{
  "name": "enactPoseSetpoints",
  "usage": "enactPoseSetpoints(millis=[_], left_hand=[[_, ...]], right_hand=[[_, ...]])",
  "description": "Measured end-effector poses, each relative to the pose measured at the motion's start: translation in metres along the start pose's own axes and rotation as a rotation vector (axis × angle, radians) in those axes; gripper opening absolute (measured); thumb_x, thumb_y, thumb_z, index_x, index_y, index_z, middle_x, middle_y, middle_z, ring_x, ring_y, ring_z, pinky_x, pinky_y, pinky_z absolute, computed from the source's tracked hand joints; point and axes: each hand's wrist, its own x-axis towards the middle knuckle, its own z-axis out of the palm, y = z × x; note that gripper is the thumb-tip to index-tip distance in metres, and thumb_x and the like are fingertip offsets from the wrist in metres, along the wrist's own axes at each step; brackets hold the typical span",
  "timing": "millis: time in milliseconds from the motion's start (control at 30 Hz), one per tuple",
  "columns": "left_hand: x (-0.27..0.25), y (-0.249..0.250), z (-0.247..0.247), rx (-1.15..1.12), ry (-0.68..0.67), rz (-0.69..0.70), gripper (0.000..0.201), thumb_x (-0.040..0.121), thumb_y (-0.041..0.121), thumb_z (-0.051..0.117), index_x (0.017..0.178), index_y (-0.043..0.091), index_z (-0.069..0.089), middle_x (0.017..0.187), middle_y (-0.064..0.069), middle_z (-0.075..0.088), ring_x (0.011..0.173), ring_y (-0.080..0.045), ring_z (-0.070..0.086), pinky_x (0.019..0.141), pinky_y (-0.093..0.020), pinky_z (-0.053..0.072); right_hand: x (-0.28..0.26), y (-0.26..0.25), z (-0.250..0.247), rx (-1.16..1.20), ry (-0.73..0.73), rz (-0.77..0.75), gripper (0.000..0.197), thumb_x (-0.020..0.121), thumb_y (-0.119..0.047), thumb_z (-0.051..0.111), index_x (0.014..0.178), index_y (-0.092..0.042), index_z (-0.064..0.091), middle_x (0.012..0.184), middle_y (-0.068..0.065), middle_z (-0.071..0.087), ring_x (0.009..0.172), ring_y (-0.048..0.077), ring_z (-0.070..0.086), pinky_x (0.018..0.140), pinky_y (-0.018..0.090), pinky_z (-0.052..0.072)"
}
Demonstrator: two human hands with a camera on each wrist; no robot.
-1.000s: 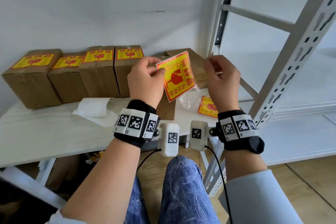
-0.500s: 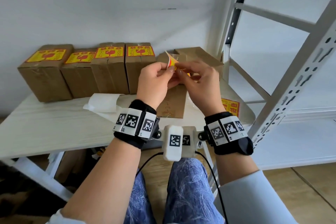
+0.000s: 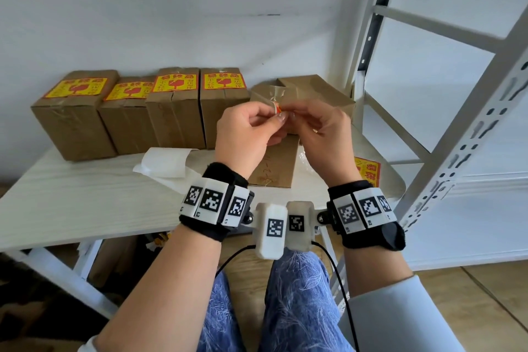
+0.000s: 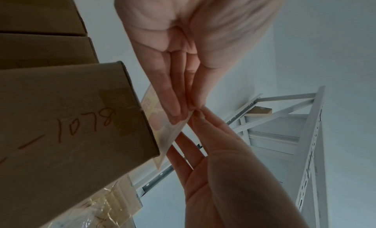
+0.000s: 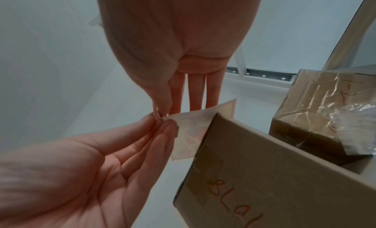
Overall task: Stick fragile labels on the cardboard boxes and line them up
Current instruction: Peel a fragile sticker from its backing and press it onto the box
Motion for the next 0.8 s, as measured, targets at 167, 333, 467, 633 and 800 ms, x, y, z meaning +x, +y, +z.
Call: enactPoseSetpoints(millis=[167, 333, 467, 633, 800], left_hand=[[-0.0022, -0.0031, 0.0006, -0.031, -0.006, -0.014, 0.012, 0.093, 0.004, 0.064, 0.097, -0.003, 0.072, 0.084, -0.018, 0.074, 0.078, -0.028, 0.075, 0.071, -0.035, 0.062], [-0.0032, -0.004, 0.002, 0.037, -0.025, 0.016, 0.02, 0.098, 0.006, 0.055, 0.105, -0.001, 0.073, 0.089, -0.016, 0.074, 0.082, -0.024, 0.074, 0.073, -0.037, 0.062], [-0.0035, -0.0028, 0.0033, 0.098, -0.029, 0.045, 0.021, 0.098, 0.006, 0.053, 0.104, 0.001, 0.073, 0.088, -0.013, 0.074, 0.08, -0.021, 0.074, 0.071, -0.035, 0.062], [-0.0022, -0.0004, 0.0035, 0.118, -0.007, 0.043, 0.019, 0.097, 0.006, 0.055, 0.101, 0.003, 0.074, 0.084, -0.014, 0.074, 0.072, -0.023, 0.075, 0.068, -0.036, 0.063], [-0.0037, 0.002, 0.005, 0.131, 0.017, 0.023, 0.023, 0.097, 0.017, 0.059, 0.096, 0.002, 0.075, 0.082, -0.014, 0.075, 0.07, -0.024, 0.074, 0.065, -0.038, 0.063]], right_hand=[[-0.0042, -0.0042, -0.0008, 0.033, -0.054, 0.028, 0.019, 0.096, -0.006, 0.059, 0.107, -0.011, 0.074, 0.094, 0.001, 0.076, 0.088, 0.012, 0.072, 0.08, 0.039, 0.059], [-0.0046, -0.0048, -0.0003, 0.047, -0.054, 0.069, 0.016, 0.093, -0.008, 0.064, 0.106, -0.011, 0.074, 0.094, 0.0, 0.076, 0.087, 0.01, 0.073, 0.081, 0.039, 0.06], [-0.0025, -0.0037, -0.0018, 0.034, -0.048, 0.079, 0.015, 0.093, -0.008, 0.066, 0.105, -0.011, 0.075, 0.092, 0.0, 0.076, 0.085, 0.01, 0.074, 0.079, 0.041, 0.06], [-0.0009, -0.0003, -0.0028, 0.032, -0.053, 0.058, 0.015, 0.093, -0.009, 0.066, 0.104, -0.008, 0.076, 0.09, 0.003, 0.077, 0.084, 0.012, 0.074, 0.078, 0.041, 0.061], [-0.0014, 0.0027, -0.0022, 0.007, -0.044, 0.02, 0.017, 0.091, -0.006, 0.065, 0.103, -0.01, 0.077, 0.09, 0.001, 0.077, 0.084, 0.01, 0.074, 0.077, 0.042, 0.061]])
